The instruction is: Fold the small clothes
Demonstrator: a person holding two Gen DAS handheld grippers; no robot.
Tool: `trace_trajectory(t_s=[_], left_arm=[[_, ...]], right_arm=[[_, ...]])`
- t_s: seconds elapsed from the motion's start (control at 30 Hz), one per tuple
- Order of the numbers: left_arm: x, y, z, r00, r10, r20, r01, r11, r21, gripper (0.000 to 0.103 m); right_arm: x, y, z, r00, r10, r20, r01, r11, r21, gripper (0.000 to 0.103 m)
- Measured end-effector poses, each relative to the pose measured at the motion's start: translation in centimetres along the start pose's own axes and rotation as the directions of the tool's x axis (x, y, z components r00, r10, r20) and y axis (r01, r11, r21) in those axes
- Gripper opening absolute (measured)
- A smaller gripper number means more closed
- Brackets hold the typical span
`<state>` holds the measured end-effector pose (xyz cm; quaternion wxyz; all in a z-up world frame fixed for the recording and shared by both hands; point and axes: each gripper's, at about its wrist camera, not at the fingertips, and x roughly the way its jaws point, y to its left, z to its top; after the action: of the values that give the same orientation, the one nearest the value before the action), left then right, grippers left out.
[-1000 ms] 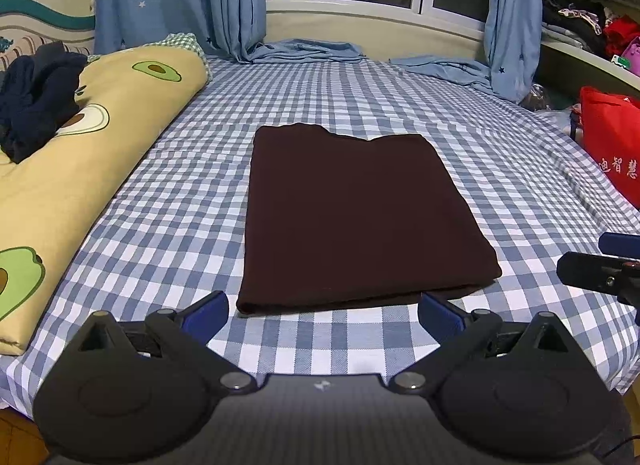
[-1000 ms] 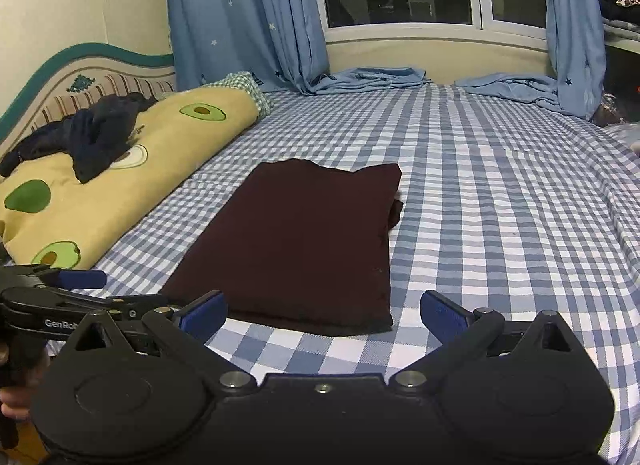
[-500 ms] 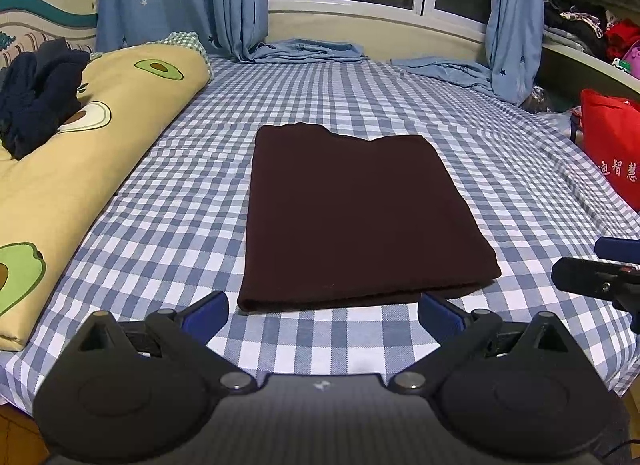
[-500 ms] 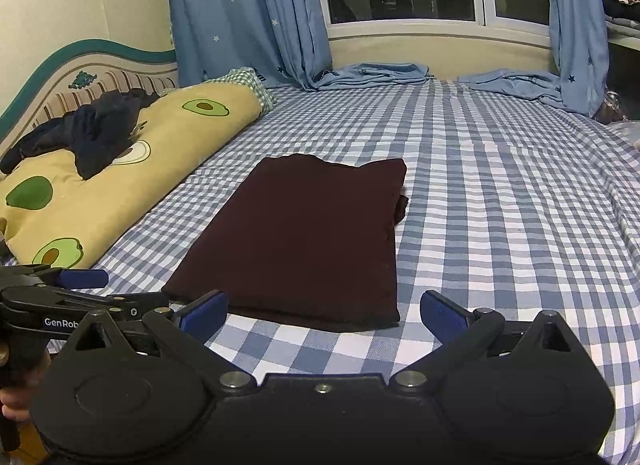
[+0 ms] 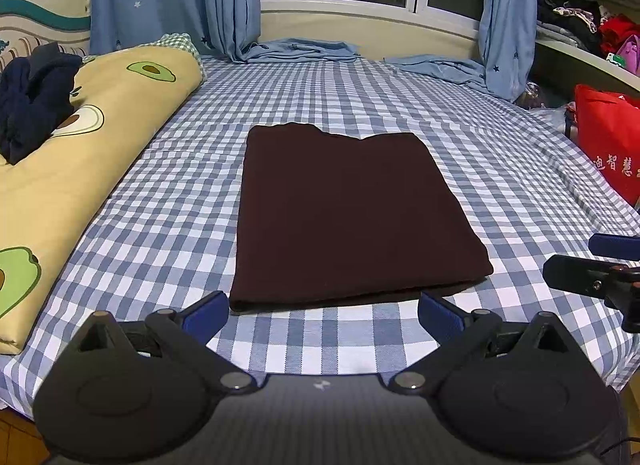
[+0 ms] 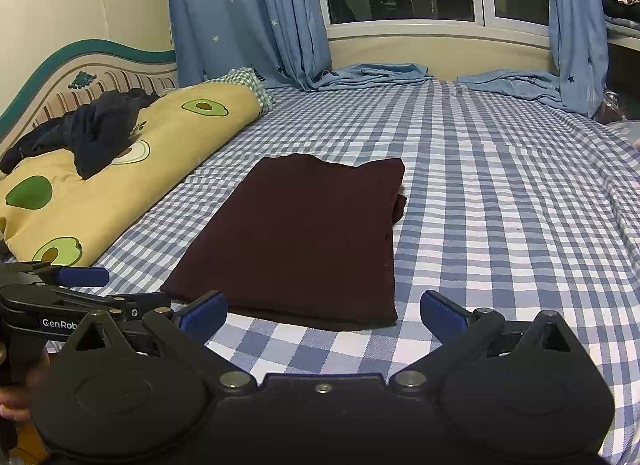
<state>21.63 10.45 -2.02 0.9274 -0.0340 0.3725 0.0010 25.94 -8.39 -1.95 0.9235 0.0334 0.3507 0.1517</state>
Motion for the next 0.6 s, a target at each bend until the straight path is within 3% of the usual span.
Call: trace_trajectory(t_s=[0.6], left_arm=[[-0.12,0.10,0.10,1.000,-0.007,0.001,0.007,1.000,-0.002,0.103]], right_arm=[[-0.04,0.19,0.22,1.000,0.002,-0.003,-0.002,1.000,-0.016,0.102]])
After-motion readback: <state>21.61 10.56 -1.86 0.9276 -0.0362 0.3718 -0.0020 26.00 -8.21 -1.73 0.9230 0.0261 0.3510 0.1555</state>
